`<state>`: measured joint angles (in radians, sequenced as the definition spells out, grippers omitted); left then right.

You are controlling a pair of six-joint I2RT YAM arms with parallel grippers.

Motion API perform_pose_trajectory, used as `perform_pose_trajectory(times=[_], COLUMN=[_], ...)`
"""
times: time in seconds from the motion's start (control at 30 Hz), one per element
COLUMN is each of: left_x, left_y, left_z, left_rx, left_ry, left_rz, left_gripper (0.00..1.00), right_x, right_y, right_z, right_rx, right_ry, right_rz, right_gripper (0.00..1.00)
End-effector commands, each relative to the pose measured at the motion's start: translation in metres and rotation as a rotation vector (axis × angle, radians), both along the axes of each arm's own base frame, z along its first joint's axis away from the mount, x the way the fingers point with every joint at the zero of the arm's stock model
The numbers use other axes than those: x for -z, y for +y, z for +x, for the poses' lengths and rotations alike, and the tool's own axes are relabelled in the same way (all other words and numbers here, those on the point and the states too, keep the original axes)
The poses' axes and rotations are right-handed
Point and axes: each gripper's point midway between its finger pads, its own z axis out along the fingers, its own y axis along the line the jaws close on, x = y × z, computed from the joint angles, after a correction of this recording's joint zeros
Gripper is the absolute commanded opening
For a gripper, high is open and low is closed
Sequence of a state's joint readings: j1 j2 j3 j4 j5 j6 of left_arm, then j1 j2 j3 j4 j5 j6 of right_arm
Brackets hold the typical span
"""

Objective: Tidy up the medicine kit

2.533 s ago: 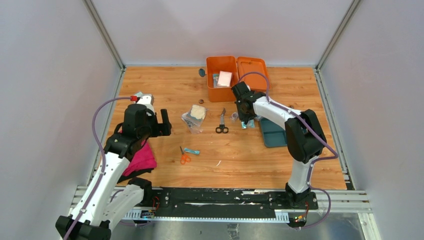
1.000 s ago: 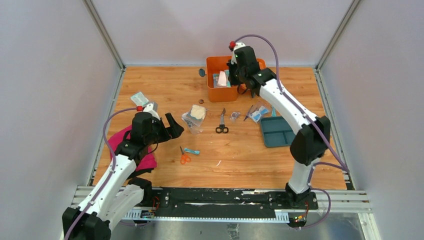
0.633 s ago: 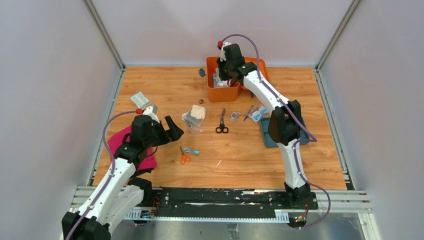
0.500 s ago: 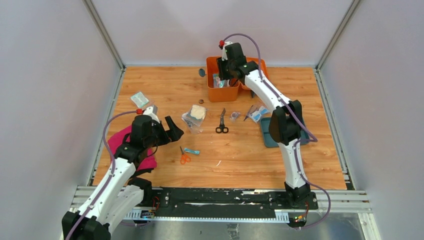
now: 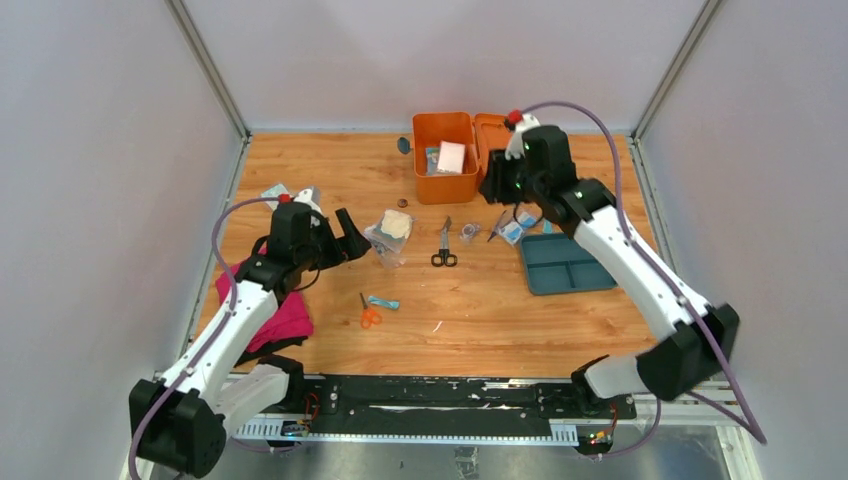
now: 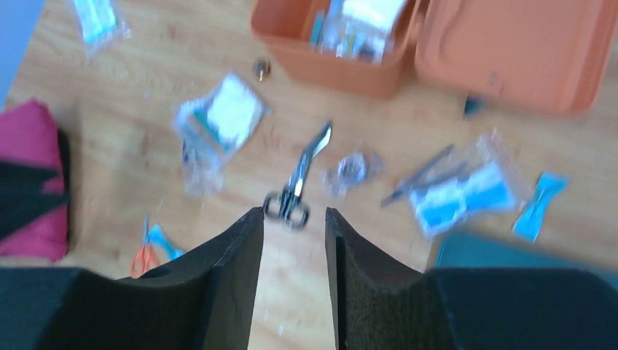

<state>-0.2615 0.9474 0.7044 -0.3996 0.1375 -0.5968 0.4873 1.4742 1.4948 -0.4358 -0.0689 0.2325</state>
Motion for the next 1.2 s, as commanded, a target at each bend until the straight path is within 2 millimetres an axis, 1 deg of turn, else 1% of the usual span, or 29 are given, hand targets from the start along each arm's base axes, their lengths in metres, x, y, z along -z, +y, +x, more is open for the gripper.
perform_pose_trajectory(times=[0.0,0.03,0.07,0.13,0.2,0.23,0.33,0.4,0.43,0.47,0.5,0.53,0.57,0.63,0.67,0.7,0.9,1.03,1.17], left_x=[-0.009,-0.005,-0.006,-0.002,0.001,0.000,0.005,0.013,0.023,0.023,0.034,0.040,0.041,0.055,0.056,0.064,0.079,0.092,0.100], left_y=[0.000,0.001,0.002,0.002,-0.008,-0.014,-0.025,-0.027,-0.027,-0.028,-0.030,-0.032,-0.035,-0.039,-0.040,-0.040,-0.042,-0.041,-0.043], left_z=[0.025,0.031,0.040,0.055,0.070,0.078,0.101,0.114,0.121,0.126,0.131,0.133,0.136,0.140,0.143,0.145,0.159,0.162,0.164], left_rx=[-0.014,-0.014,-0.020,-0.015,0.039,0.072,0.141,0.163,0.172,0.179,0.195,0.211,0.228,0.259,0.261,0.271,0.288,0.286,0.286], left_ry=[-0.034,-0.030,-0.044,-0.037,-0.028,-0.019,0.011,0.030,0.054,0.053,0.078,0.095,0.097,0.120,0.121,0.135,0.144,0.169,0.184], left_rz=[0.045,0.061,0.079,0.114,0.121,0.121,0.148,0.182,0.204,0.220,0.238,0.253,0.269,0.319,0.335,0.351,0.377,0.397,0.425], left_gripper=[0.99,0.99,0.98,0.98,0.98,0.98,0.95,0.93,0.91,0.90,0.88,0.86,0.84,0.81,0.80,0.78,0.70,0.68,0.66], right_x=[0.053,0.062,0.069,0.081,0.090,0.098,0.112,0.120,0.121,0.126,0.126,0.126,0.128,0.129,0.130,0.131,0.140,0.144,0.144], right_y=[-0.014,-0.018,-0.022,-0.030,-0.036,-0.038,-0.040,-0.042,-0.043,-0.045,-0.046,-0.047,-0.047,-0.049,-0.049,-0.050,-0.054,-0.055,-0.056], right_z=[-0.074,-0.089,-0.102,-0.123,-0.141,-0.151,-0.172,-0.183,-0.187,-0.190,-0.194,-0.196,-0.198,-0.202,-0.203,-0.204,-0.210,-0.214,-0.214], right_rx=[-0.017,-0.020,-0.022,-0.024,-0.036,-0.050,-0.086,-0.095,-0.093,-0.089,-0.087,-0.086,-0.087,-0.090,-0.090,-0.089,-0.085,-0.077,-0.073], right_ry=[0.199,0.223,0.237,0.256,0.262,0.276,0.302,0.320,0.321,0.332,0.329,0.329,0.332,0.338,0.341,0.344,0.363,0.373,0.371], right_rz=[0.083,0.097,0.107,0.118,0.126,0.127,0.149,0.161,0.170,0.170,0.179,0.183,0.184,0.182,0.182,0.178,0.166,0.171,0.172], right_gripper=[0.41,0.41,0.41,0.41,0.41,0.41,0.41,0.40,0.40,0.40,0.40,0.40,0.40,0.39,0.39,0.39,0.38,0.37,0.37])
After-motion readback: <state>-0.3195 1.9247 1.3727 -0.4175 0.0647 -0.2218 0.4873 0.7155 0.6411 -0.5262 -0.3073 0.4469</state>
